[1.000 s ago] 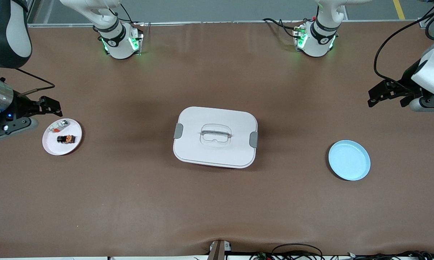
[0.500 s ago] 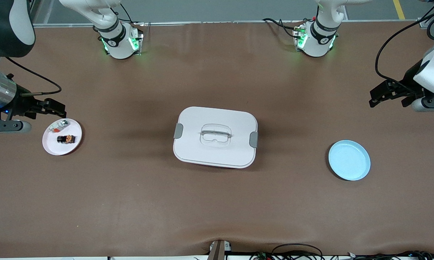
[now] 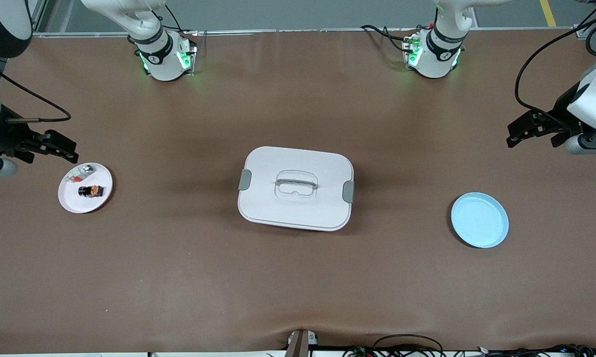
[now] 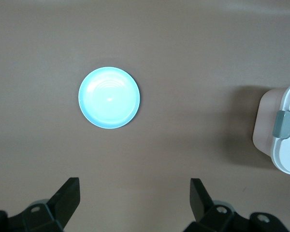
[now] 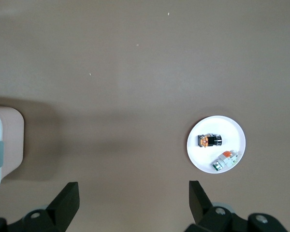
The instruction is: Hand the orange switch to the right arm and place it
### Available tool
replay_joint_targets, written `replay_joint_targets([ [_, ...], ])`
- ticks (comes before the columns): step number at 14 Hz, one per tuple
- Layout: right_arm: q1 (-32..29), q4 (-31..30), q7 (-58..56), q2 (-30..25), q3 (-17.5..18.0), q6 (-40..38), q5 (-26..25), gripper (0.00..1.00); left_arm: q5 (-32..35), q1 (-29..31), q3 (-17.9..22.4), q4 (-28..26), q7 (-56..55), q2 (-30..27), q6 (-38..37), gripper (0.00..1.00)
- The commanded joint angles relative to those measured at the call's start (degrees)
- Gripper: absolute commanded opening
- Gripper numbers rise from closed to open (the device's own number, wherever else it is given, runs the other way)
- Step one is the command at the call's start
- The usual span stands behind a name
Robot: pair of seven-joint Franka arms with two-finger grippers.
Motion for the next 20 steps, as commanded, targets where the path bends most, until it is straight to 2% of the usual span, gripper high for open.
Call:
replay_joint_targets([
  [1, 0.80, 2.07, 1.13, 0.63, -0.37, -1.78, 0.25, 1.00, 0.95, 0.33, -0.20, -0.01, 1.40, 0.36, -0.09, 1.00],
  [5, 0.37, 1.99, -0.10, 0.63, -0.72, -3.79, -0.11, 1.00, 0.95, 0.25, -0.29, 0.25, 2.54, 1.41, -0.26, 1.00],
  [9, -2.44, 2.08, -10.64, 0.01, -0.90, -3.98, 0.25, 1.00, 1.04, 0.16, -0.20, 0.34, 3.07, 2.29, -1.05, 1.00],
  [20, -4.21, 1.81, -11.00, -1.75, -0.72, -10.39, 0.60, 1.00, 1.12, 0.16, -0.29, 0.51, 2.81, 2.38, -1.49, 1.00],
])
